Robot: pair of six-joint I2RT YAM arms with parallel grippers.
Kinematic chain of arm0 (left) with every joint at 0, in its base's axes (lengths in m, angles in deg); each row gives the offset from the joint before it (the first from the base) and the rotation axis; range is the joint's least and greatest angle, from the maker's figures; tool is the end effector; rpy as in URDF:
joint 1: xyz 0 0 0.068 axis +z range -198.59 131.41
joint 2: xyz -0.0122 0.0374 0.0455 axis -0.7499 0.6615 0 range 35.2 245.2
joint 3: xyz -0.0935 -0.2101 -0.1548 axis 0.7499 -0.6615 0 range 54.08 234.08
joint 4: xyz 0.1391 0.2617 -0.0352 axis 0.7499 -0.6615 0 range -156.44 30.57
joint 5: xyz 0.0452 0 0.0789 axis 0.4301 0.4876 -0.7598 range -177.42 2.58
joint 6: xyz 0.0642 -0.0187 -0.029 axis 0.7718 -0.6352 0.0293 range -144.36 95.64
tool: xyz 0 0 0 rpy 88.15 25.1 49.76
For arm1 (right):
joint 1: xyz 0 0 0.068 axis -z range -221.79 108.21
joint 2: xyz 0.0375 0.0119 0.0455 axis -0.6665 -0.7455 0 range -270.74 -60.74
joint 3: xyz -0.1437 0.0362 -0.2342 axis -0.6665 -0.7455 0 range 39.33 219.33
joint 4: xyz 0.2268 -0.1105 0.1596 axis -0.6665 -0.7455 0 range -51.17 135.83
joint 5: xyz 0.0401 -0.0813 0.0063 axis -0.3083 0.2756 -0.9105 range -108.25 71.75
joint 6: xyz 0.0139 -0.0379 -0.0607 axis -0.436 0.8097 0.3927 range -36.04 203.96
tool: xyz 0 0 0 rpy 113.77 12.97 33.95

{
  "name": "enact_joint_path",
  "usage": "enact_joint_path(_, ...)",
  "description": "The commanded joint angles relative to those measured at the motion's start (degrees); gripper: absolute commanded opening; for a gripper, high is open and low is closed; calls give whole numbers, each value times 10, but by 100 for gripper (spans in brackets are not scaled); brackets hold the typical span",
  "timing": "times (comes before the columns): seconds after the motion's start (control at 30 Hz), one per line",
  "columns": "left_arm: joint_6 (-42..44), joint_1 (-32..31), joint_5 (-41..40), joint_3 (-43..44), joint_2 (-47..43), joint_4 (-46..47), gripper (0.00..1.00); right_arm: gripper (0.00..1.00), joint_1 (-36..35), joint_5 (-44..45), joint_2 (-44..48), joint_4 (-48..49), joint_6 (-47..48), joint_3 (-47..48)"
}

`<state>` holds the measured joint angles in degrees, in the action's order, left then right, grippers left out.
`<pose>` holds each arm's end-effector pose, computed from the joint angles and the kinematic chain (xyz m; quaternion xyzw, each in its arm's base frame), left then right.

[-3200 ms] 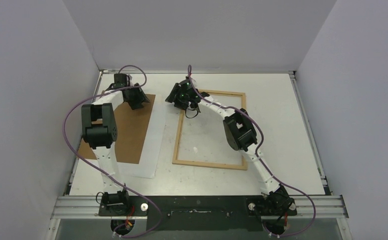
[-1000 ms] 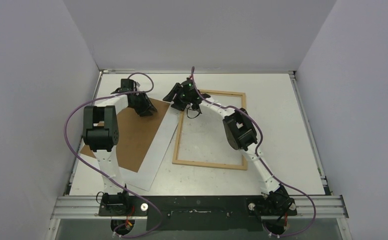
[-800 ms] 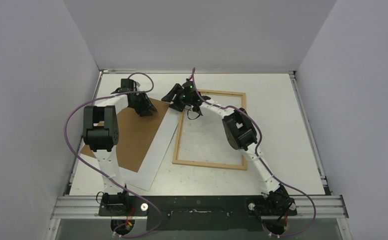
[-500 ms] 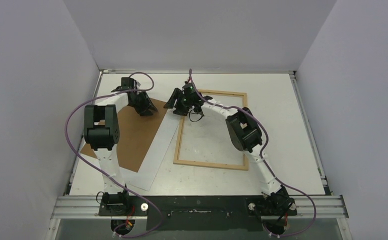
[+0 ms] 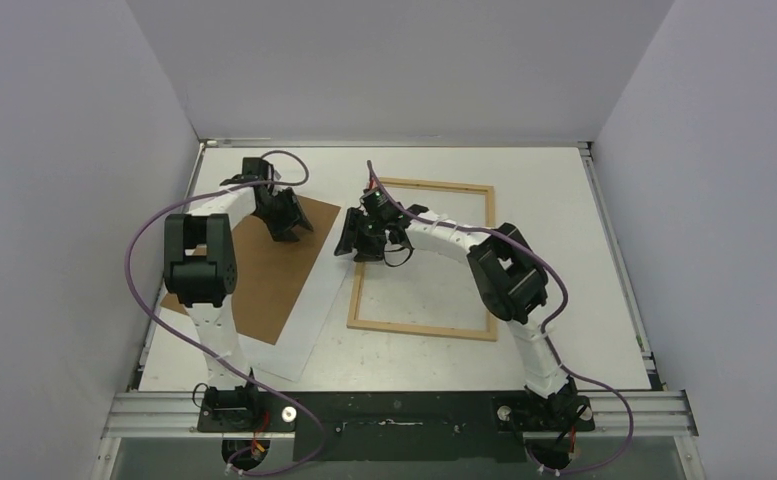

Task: Put the photo into the frame
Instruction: Adjust the photo frame item at the center of the board.

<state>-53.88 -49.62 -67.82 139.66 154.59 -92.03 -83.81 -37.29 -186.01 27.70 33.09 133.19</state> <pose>0.4732 -0.0289 0.1190 -0.2035 0.9435 -0.2138 0.1505 0.3836 0.3721 0.1359 0.0145 0.9271 0.3541 0.1224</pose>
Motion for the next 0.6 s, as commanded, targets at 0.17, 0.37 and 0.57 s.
enact_joint_path(0.17,20,3,-62,-96,-102,-32,48,42,-55,13,11,41,-69,4)
enact_joint_path(0.37,27,7,-81,-92,-139,-32,58,46,-73,86,11,-10,-106,13)
enact_joint_path(0.57,36,7,-73,-100,-142,-37,64,60,-80,142,22,-85,-130,0)
